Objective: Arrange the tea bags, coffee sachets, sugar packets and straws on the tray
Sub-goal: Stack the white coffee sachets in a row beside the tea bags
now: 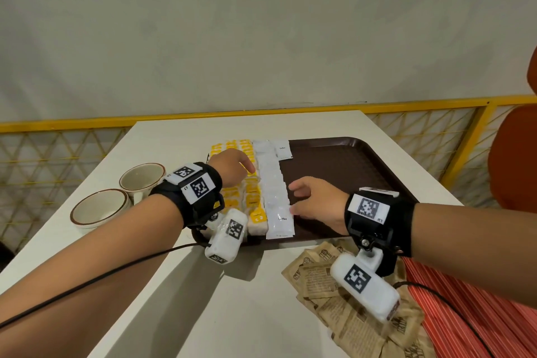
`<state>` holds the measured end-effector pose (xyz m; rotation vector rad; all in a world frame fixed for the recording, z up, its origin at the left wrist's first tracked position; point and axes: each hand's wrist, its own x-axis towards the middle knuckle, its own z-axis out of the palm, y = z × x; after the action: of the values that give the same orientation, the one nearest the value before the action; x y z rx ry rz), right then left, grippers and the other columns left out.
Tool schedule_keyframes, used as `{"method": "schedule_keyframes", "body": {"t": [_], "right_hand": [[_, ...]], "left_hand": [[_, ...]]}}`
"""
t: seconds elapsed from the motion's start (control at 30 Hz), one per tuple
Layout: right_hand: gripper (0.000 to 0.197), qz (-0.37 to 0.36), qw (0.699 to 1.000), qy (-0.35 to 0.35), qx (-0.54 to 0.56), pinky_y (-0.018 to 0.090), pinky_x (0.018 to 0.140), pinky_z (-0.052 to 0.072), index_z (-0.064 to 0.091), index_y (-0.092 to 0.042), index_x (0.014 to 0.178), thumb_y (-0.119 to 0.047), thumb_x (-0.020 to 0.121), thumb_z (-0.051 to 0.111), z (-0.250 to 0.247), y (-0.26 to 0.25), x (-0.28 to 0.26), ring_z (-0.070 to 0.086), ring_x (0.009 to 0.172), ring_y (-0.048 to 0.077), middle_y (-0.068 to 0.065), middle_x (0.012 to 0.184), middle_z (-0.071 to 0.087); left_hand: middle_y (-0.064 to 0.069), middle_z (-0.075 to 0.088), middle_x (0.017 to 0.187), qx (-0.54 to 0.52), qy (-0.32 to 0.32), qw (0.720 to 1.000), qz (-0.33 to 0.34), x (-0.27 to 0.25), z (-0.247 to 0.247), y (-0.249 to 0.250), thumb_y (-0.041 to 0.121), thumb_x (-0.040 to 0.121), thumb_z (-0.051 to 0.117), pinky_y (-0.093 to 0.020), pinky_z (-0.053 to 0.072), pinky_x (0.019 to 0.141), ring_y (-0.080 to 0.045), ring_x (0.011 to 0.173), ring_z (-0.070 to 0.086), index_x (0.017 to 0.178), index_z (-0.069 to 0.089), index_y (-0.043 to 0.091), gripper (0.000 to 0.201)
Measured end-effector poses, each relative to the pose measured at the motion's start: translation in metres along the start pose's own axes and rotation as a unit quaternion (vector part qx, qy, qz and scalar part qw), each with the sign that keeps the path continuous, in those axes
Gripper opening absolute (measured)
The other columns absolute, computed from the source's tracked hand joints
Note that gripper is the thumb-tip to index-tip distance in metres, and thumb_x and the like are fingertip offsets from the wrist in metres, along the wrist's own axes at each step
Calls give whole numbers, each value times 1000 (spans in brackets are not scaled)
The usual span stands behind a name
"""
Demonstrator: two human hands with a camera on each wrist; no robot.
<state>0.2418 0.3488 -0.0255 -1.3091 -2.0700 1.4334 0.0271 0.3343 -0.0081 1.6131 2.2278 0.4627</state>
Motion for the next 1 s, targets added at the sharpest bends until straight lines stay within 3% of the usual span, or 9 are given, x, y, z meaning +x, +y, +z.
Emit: {"method": "schedule_keyframes", "body": {"t": [0.07, 0.13, 0.23, 0.33, 0.47, 0.67, 0.83, 1.0], "right_hand": [[52, 2, 996, 0, -84, 35, 95, 50, 53, -12, 120, -11, 76, 78, -2, 1, 1, 55, 104, 18, 1, 107, 53], [53, -8, 990, -22, -141, 30, 90, 47, 52, -13, 117, -19, 73, 82, -4, -1, 2, 54, 96, 15, -2, 99, 51], [53, -28, 981, -36, -191, 30, 86, 46, 54, -11, 115, -20, 71, 83, -1, -5, 5, 54, 96, 17, -1, 99, 52], [51, -43, 973, -38, -224, 31, 85, 46, 56, -12, 112, -18, 70, 84, 1, -7, 10, 54, 95, 17, 0, 101, 52], [46, -55, 973, -36, -222, 31, 83, 49, 58, -14, 104, -13, 67, 85, -2, -9, 15, 54, 87, 16, -4, 92, 52], [47, -70, 977, -24, -200, 34, 84, 51, 60, -13, 103, -12, 64, 87, -3, -6, 16, 57, 84, 17, -2, 90, 55], [47, -77, 980, -3, -185, 37, 88, 52, 62, -14, 101, -12, 62, 88, -1, -3, 15, 62, 96, 24, 2, 95, 59], [45, -77, 982, 0, -173, 40, 88, 53, 63, -13, 98, -9, 61, 88, -3, -2, 12, 62, 90, 23, 3, 94, 60]], "left_hand": [[-7, 45, 143, 0, -3, 1000, 0, 0, 0, 0, 4, 90, 41, -31, 46, 89, -25, 120, 51, 92, 66, 26, 34], [-8, 49, 138, -1, -8, 1000, 0, 1, 2, 2, 4, 89, 42, -32, 47, 87, -26, 116, 53, 89, 66, 27, 33], [-10, 53, 133, 1, -8, 1000, -1, 2, 5, 4, 4, 88, 43, -30, 46, 82, -28, 113, 54, 86, 66, 29, 34], [-8, 52, 134, 5, -9, 1000, -1, 3, 8, 4, 4, 88, 42, -30, 47, 84, -28, 117, 51, 85, 65, 30, 35], [-7, 52, 134, 7, -8, 1000, -1, 5, 7, 2, 5, 88, 42, -33, 47, 89, -29, 119, 48, 81, 63, 34, 37], [-9, 52, 132, 6, -9, 1000, -1, 7, 7, 1, 5, 88, 44, -30, 46, 81, -30, 117, 50, 81, 63, 34, 35], [-8, 52, 134, 7, -11, 1000, 1, 7, 9, 1, 5, 88, 43, -30, 46, 81, -30, 118, 49, 77, 62, 35, 37], [-9, 51, 134, 6, -11, 1000, -2, 7, 8, 0, 5, 88, 43, -32, 46, 85, -31, 119, 48, 80, 63, 34, 36]]}}
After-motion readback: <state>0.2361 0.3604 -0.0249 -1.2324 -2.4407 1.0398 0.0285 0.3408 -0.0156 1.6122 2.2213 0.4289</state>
